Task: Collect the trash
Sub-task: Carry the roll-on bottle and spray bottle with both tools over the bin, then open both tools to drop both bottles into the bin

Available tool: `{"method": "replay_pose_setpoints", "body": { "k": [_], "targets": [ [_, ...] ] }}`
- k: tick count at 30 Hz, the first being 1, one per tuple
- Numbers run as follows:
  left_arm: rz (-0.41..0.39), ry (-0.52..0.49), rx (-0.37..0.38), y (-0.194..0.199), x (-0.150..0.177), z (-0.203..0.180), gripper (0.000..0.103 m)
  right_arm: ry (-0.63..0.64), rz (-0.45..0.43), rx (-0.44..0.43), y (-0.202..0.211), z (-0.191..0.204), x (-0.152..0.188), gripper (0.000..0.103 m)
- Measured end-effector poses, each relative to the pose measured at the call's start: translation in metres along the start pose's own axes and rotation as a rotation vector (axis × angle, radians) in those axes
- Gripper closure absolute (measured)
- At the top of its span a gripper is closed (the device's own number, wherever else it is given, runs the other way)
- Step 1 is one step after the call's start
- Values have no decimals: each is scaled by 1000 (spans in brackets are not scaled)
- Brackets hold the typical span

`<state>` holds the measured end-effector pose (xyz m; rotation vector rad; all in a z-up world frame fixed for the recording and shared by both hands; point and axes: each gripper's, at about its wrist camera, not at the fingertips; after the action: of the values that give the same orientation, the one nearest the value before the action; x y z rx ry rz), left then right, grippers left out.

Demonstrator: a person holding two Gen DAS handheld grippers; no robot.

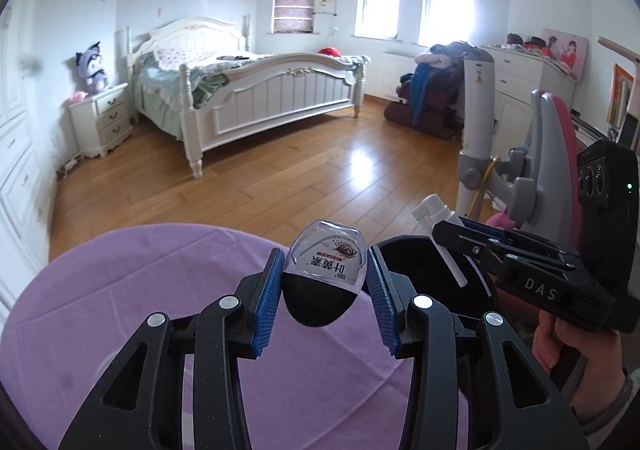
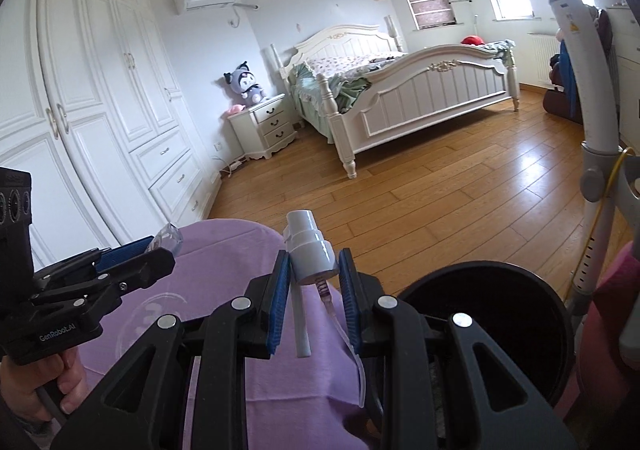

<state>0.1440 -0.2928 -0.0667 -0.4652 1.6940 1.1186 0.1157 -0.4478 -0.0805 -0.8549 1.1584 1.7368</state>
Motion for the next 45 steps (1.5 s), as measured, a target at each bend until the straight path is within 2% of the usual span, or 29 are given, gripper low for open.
{"method": "replay_pose_setpoints", "body": {
  "k": [7,13,24,34,35,36,37,38,39,45],
  "targets": [
    [28,-30,81,-35,3,-55,61,-72,5,83,11,-56,14,78],
    [52,-47,118,-57,4,-84,61,-102,20,121,17,-83,28,78],
    [85,-59,165,-92,4,-109,61,-135,42,171,20,-118,41,78],
    [81,-73,229,-107,-2,-126,60,-139,89,242,14,-128,45,75],
    [78,-79,232,-104,-2,-126,51,-139,95,253,14,-128,46,75],
    [63,-83,226,-100,-3,-126,36,-139,102,263,14,-128,46,69],
    [41,-86,212,-95,-4,-125,27,-142,107,274,14,-127,47,63],
    [17,-88,200,-88,-5,-123,16,-148,105,283,16,-127,47,47],
    [-2,-89,195,-82,-6,-120,12,-153,98,285,18,-125,47,38],
    [-30,-39,195,-49,-9,-87,5,-140,122,253,14,-97,44,37]
  ]
}}
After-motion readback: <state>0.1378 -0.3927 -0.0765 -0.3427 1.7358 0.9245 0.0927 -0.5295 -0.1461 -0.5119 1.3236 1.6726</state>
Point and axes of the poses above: each gripper's, at about its wrist camera, not at the fingertips, and y roughly against the way its jaws point, z to its left, x to its underside, and after that the axes turned 8 degrees about -z, right-handed
